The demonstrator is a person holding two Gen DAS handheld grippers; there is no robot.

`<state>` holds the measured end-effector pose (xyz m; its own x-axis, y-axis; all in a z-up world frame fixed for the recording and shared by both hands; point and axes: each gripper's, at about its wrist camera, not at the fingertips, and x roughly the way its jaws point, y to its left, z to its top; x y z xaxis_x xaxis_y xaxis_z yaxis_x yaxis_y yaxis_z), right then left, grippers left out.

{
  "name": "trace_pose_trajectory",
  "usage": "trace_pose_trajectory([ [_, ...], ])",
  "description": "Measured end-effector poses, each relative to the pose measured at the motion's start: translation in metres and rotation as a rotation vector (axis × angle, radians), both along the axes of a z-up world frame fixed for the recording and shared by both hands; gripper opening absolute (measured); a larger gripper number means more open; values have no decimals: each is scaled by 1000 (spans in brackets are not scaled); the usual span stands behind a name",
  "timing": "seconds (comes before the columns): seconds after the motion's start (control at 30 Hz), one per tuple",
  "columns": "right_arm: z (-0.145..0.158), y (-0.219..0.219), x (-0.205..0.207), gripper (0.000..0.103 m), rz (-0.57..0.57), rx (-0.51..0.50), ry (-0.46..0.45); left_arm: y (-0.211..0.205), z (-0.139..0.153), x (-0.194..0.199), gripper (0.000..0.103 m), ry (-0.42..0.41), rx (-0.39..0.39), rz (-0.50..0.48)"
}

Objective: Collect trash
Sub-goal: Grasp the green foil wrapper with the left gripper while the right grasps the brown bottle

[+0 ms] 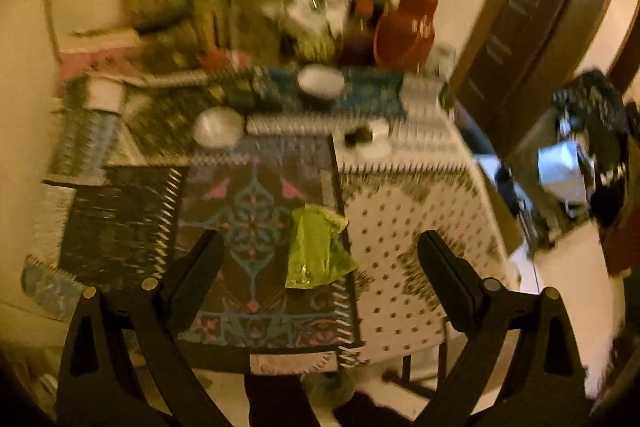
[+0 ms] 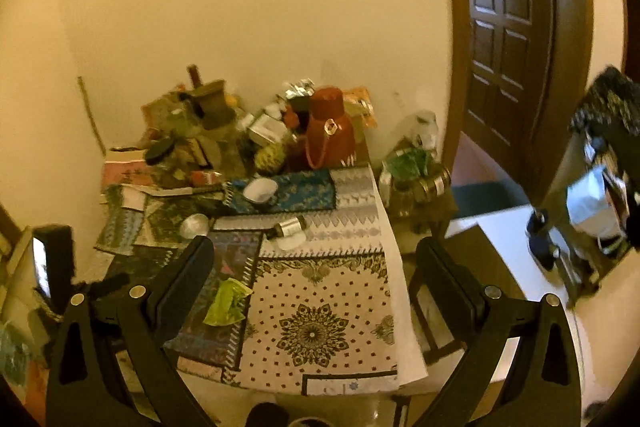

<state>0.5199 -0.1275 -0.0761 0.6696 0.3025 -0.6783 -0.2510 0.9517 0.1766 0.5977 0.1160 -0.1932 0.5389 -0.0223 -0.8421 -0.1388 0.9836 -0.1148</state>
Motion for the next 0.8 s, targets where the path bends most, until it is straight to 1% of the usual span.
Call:
trace_pose_trajectory([
  [0.1,-22,13,15,100,-24,10,88,4,-38,23,98,87,-6,-52],
  [0.17,-37,21,24,100,-32,7,129,6,-60,34,94,132,0,-70],
  [0.23,-50,27,32,100,-42,-2,163,6,-78,45,84,175,-6,-85],
  [0.33,-68,35,43,100,-58,-3,206,7,-100,57,75,215,-20,-96],
  [0.37,-74,36,46,100,-61,0,221,7,-106,60,74,220,-21,-99],
  [0.43,-84,39,54,100,-65,2,243,7,-113,64,68,224,-23,-111],
  [0.47,-87,41,57,100,-68,3,252,6,-116,64,67,220,-28,-121],
  [0.57,-98,48,75,99,-73,28,273,6,-117,65,59,200,-45,-135],
  [0.63,-103,54,88,97,-62,59,285,7,-120,67,45,197,-53,-150],
  [0.67,-106,57,95,97,-60,76,291,6,-120,67,45,191,-49,-159],
  [0.73,-113,65,108,92,-52,109,307,6,-121,68,32,175,-41,-179],
  [0.77,-117,69,113,90,-54,126,309,8,-121,70,30,171,-42,-183],
  [0.8,-121,74,120,89,-56,140,315,10,-121,70,24,170,-51,-184],
])
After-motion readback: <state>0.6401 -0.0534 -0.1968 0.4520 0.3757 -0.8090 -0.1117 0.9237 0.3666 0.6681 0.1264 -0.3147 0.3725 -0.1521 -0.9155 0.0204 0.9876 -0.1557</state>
